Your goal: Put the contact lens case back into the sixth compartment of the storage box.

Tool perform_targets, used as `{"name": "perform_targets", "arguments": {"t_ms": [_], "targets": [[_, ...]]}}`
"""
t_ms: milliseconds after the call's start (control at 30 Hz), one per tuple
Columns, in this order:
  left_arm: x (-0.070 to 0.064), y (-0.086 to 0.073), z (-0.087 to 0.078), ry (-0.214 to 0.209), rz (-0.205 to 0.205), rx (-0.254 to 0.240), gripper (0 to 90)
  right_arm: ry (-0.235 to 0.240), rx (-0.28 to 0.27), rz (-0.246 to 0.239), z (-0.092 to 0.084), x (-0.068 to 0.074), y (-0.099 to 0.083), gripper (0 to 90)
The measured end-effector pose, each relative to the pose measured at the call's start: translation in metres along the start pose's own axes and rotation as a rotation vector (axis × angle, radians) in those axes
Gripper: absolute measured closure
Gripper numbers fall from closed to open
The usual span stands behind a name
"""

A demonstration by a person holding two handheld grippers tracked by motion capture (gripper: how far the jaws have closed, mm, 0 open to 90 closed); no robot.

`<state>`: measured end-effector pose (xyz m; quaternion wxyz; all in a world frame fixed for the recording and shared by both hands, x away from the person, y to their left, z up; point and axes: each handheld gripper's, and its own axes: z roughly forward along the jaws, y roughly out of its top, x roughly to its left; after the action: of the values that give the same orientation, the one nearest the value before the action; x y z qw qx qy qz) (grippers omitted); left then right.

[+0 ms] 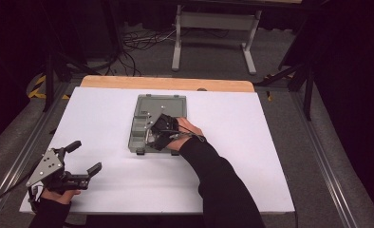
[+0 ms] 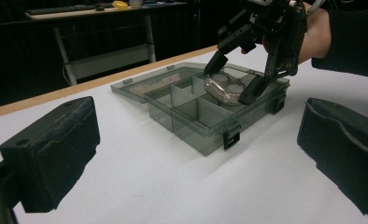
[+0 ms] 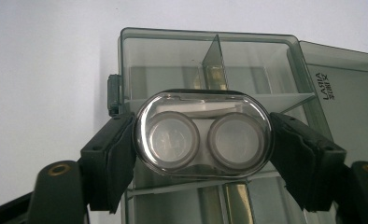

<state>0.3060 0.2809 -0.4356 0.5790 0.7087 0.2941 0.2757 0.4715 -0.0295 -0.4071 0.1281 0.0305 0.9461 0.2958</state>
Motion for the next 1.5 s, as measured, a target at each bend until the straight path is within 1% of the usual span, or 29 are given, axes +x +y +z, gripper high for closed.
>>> {"name": "perform_targets", "arguments": {"t_ms": [133,167,267,500,633,700,800,967,1000,1033,1100,1133,1167,1233,1500], "targets": [[0.0,0.0,0.0,0.001,-0.001,0.001,0.1,0.005,-0.004,0.003,0.0,0.0,0.0,25.4],[0.0,0.0,0.0,0.001,-0.001,0.001,0.1,0.015,-0.01,0.014,0.0,-0.001,0.0,23.6],[0.0,0.0,0.0,-0.002,0.0,0.002,0.1,0.018,-0.017,0.026,0.0,-0.001,0.0,22.5],[0.0,0.0,0.0,0.001,0.001,-0.003,0.1,0.024,-0.031,0.03,-0.001,-0.001,0.0,19.6],[0.0,0.0,0.0,0.001,0.002,0.0,0.1,0.026,-0.048,0.043,-0.004,-0.003,-0.001,12.9],[0.0,0.0,0.0,0.002,0.001,-0.002,0.1,0.023,-0.054,0.047,-0.005,-0.003,-0.001,11.6],[0.0,0.0,0.0,-0.002,0.001,0.002,0.1,0.016,-0.092,0.06,-0.01,-0.004,0.0,4.9],[0.0,0.0,0.0,-0.001,0.001,0.002,0.1,0.002,-0.111,0.056,-0.018,-0.002,0.001,3.6],[0.0,0.0,0.0,-0.001,-0.001,-0.001,0.1,-0.005,-0.124,0.053,-0.023,-0.001,0.002,3.1],[0.0,0.0,0.0,-0.001,-0.001,-0.001,0.1,-0.005,-0.124,0.053,-0.023,-0.001,0.002,3.1],[0.0,0.0,0.0,-0.002,0.005,0.007,0.1,-0.01,-0.141,0.052,-0.028,0.0,0.003,2.7],[0.0,0.0,0.0,-0.002,0.004,0.007,0.1,-0.016,-0.154,0.047,-0.033,0.002,0.005,2.5],[0.0,0.0,0.0,-0.002,0.004,0.007,0.1,-0.016,-0.154,0.047,-0.033,0.002,0.005,2.5],[0.0,0.0,0.0,-0.003,0.001,0.004,0.1,-0.021,-0.174,0.042,-0.04,0.005,0.007,2.2],[0.0,0.0,0.001,0.001,0.0,-0.001,0.1,-0.034,-0.194,0.023,-0.053,0.014,0.011,1.5]]}}
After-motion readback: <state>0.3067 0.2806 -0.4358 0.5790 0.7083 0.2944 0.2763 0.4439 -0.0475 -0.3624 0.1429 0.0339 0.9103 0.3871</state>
